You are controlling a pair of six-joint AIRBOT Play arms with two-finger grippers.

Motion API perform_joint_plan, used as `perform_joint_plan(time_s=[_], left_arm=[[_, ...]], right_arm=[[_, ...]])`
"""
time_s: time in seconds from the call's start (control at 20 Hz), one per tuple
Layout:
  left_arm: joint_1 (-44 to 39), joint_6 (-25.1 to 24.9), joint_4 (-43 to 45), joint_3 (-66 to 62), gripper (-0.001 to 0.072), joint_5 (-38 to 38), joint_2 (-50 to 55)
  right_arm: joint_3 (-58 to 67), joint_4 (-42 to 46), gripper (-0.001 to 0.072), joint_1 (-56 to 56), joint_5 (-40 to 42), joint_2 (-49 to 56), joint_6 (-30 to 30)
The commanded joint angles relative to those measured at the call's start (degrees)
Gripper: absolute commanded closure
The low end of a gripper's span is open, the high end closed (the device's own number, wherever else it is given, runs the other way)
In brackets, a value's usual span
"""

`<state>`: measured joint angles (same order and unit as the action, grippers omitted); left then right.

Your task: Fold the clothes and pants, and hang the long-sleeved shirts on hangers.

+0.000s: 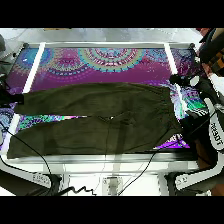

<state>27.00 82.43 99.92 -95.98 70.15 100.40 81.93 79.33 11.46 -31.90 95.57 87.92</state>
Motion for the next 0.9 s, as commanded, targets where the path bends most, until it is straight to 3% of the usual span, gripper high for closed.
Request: perform_joint_plan(time_s=[0.0, 0.05, 0.15, 0.2, 0.25, 0.3, 0.35, 0.5, 0.6, 0.75, 0.85], left_arm=[[0.0, 3.7, 6.1, -1.4, 0.0254, -0.5, -3.9], [0.0, 3.7, 6.6, -1.5, 0.0361, -2.5, -6.5], [0.0, 3.7, 5.9, -1.5, 0.0397, -6.5, -11.5], [0.0, 3.7, 4.8, -1.5, 0.0504, -7.0, -13.6], [0.0, 3.7, 2.7, -1.5, 0.0658, -6.9, -15.7], [0.0, 3.7, -0.6, -1.2, 0.0689, -6.7, -17.5], [0.0, 3.3, -3.5, -1.2, 0.0689, -6.7, -18.9], [-0.2, -3.5, -12.9, -1.2, 0.0689, -6.4, -22.2], [-0.1, -5.9, -19.1, -1.2, 0.0689, -5.6, -23.5], [-0.2, -11.7, -29.3, -1.1, 0.0689, -5.2, -23.9], [-0.2, -13.0, -32.8, -0.4, 0.0689, -5.1, -23.8]], right_arm=[[0.0, 2.1, 0.0251, 0.0, -4.9, -3.1, -0.1], [0.0, 3.3, 0.0252, 0.0, -7.6, -5.1, -0.1], [0.0, 6.5, 0.0261, 0.0, -13.7, -9.2, -0.1], [0.0, 8.2, 0.0262, 0.0, -17.7, -11.4, -0.1], [0.0, 9.8, 0.0266, 0.0, -21.9, -13.3, -0.2], [0.0, 11.6, 0.0393, 0.2, -27.1, -15.1, -0.5], [0.0, 11.8, 0.0484, 0.8, -32.1, -16.5, -0.9], [-0.6, 10.9, 0.0487, 5.0, -49.1, -19.8, -5.3], [-4.3, 6.5, 0.0497, 8.7, -56.3, -23.5, -7.7], [-15.6, -4.3, 0.0507, 13.6, -57.4, -33.4, -10.2], [-25.3, -8.0, 0.05, 15.6, -57.2, -40.2, -10.4]])
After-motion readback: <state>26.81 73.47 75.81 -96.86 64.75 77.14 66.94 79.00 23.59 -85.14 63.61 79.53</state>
